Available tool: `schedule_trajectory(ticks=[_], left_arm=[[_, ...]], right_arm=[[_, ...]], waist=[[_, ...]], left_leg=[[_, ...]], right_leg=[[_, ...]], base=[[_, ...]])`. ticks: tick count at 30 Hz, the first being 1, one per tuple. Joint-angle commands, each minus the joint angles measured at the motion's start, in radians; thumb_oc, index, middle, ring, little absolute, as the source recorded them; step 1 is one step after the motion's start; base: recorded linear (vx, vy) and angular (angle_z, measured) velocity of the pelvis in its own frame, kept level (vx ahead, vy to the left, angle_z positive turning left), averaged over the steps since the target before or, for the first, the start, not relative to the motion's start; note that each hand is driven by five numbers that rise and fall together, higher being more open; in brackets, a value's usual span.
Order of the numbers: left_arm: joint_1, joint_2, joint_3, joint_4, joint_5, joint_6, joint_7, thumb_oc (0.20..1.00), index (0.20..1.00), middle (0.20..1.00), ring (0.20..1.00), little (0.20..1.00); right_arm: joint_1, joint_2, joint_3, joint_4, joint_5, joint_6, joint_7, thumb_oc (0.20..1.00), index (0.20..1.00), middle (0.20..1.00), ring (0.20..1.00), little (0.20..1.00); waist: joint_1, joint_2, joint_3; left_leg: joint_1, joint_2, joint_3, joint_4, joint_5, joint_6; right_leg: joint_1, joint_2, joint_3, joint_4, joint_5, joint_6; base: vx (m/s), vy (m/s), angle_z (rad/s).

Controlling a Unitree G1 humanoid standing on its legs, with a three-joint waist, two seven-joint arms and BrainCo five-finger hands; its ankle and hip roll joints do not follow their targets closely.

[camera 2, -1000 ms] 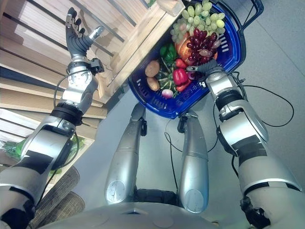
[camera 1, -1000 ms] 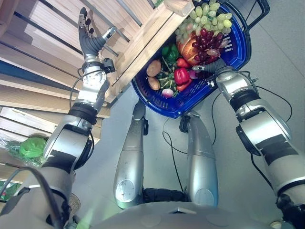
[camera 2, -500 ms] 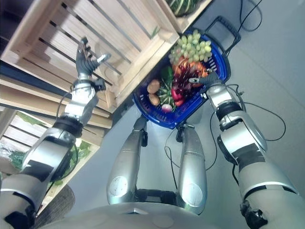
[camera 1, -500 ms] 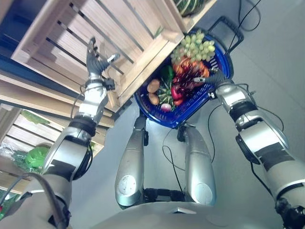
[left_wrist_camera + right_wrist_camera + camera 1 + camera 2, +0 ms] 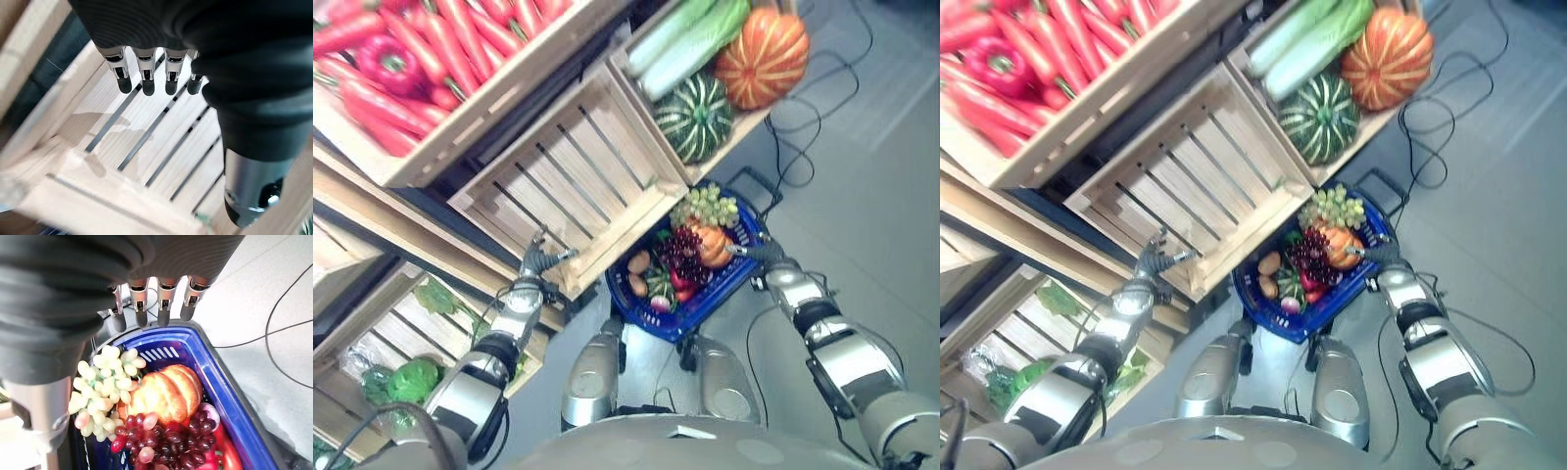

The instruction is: Pick up fruits and vegetables into the basket

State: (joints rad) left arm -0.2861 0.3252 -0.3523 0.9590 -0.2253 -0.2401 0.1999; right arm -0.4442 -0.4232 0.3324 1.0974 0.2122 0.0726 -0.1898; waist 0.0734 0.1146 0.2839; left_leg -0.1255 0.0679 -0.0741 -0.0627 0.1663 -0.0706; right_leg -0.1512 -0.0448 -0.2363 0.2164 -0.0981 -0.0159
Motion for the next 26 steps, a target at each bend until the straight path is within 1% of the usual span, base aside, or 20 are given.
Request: schedule_trajectory(ticks=[1,6,9,11,14,16,22,26], left_arm=[[0.070,0.014,0.026,0.122,0.098,0.005,-0.106,1.000,1.000,1.000,1.000,1.000],[0.155,0.002,0.038,0.219,0.152,0.000,-0.198,1.000,1.000,1.000,1.000,1.000],[0.186,0.001,0.067,0.253,0.153,0.015,-0.229,1.000,1.000,1.000,1.000,1.000],[0.199,0.001,0.079,0.263,0.155,0.025,-0.238,1.000,1.000,1.000,1.000,1.000],[0.222,0.000,0.102,0.282,0.146,0.035,-0.269,1.000,1.000,1.000,1.000,1.000],[0.235,-0.005,0.114,0.291,0.157,0.042,-0.278,1.000,1.000,1.000,1.000,1.000],[0.239,-0.017,0.116,0.298,0.113,0.066,-0.296,1.000,1.000,1.000,1.000,1.000],[0.242,-0.021,0.119,0.298,0.093,0.069,-0.315,1.000,1.000,1.000,1.000,1.000]], right_arm=[[0.134,0.062,-0.039,0.046,-0.031,-0.082,0.017,1.000,1.000,1.000,1.000,1.000],[0.232,0.092,-0.069,0.118,-0.062,-0.090,0.044,1.000,1.000,1.000,1.000,1.000],[0.271,0.101,-0.093,0.159,-0.107,-0.082,0.066,1.000,1.000,1.000,1.000,1.000],[0.289,0.106,-0.095,0.180,-0.121,-0.083,0.072,1.000,1.000,1.000,1.000,1.000],[0.322,0.114,-0.120,0.209,-0.093,-0.073,0.089,1.000,1.000,1.000,1.000,1.000],[0.345,0.120,-0.136,0.226,-0.119,-0.066,0.098,1.000,1.000,1.000,1.000,1.000],[0.371,0.126,-0.144,0.251,-0.139,-0.034,0.115,1.000,1.000,1.000,1.000,1.000],[0.378,0.125,-0.146,0.266,-0.148,-0.031,0.127,1.000,1.000,1.000,1.000,1.000]], waist=[[-0.013,-0.110,-0.108],[-0.024,-0.106,-0.176],[-0.036,-0.101,-0.194],[-0.041,-0.099,-0.197],[-0.051,-0.095,-0.202],[-0.059,-0.093,-0.202],[-0.075,-0.088,-0.200],[-0.079,-0.086,-0.201]], left_leg=[[0.100,-0.087,0.073,0.008,-0.113,0.029],[0.162,-0.078,0.085,-0.008,-0.131,0.031],[0.189,-0.071,0.098,-0.010,-0.146,0.030],[0.200,-0.069,0.103,-0.011,-0.152,0.030],[0.212,-0.065,0.112,-0.009,-0.161,0.029],[0.218,-0.062,0.120,-0.008,-0.166,0.029],[0.230,-0.051,0.131,-0.015,-0.172,0.026],[0.233,-0.045,0.135,-0.016,-0.174,0.023]], right_leg=[[0.115,-0.072,0.098,-0.244,0.187,0.143],[0.178,-0.065,0.107,-0.266,0.175,0.141],[0.202,-0.065,0.115,-0.271,0.164,0.141],[0.213,-0.065,0.119,-0.274,0.160,0.140],[0.223,-0.066,0.127,-0.274,0.153,0.139],[0.227,-0.066,0.135,-0.273,0.149,0.139],[0.235,-0.066,0.142,-0.287,0.150,0.139],[0.237,-0.066,0.145,-0.290,0.149,0.139]], base=[[0.21,-0.046,0.01],[0.13,-0.025,-0.01],[0.07,-0.003,-0.01],[0.04,0.012,-0.05],[0.04,0.012,-0.11],[0.03,0.013,-0.23],[0.02,0.011,-0.11],[0.03,0.000,-0.08]])
